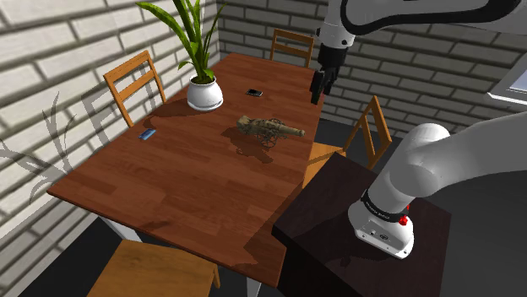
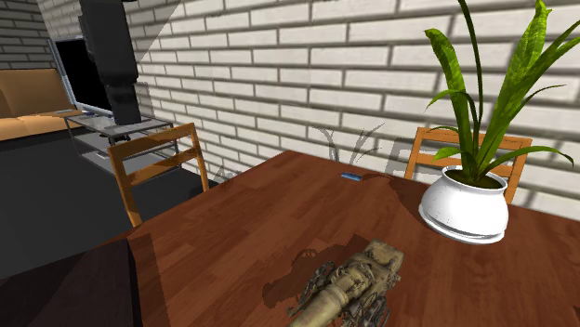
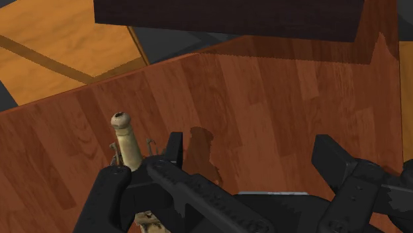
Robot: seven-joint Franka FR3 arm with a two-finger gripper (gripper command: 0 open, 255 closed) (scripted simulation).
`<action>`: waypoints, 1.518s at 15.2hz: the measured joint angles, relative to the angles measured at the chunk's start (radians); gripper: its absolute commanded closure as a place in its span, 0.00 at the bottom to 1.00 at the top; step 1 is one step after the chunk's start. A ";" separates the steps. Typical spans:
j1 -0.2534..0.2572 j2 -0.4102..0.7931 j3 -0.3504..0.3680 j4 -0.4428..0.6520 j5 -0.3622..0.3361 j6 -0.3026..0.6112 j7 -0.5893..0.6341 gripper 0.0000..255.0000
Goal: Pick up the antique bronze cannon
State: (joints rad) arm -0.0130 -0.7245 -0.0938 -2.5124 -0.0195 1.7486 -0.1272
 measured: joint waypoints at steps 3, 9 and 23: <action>-0.007 0.068 -0.025 -0.031 -0.020 0.092 -0.033 0.00; -0.027 0.253 -0.096 -0.058 -0.059 0.292 -0.119 0.00; -0.051 0.817 -0.201 0.097 0.013 0.672 -0.348 0.00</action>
State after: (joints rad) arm -0.0644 0.0927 -0.2947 -2.4157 -0.0068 2.4202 -0.4757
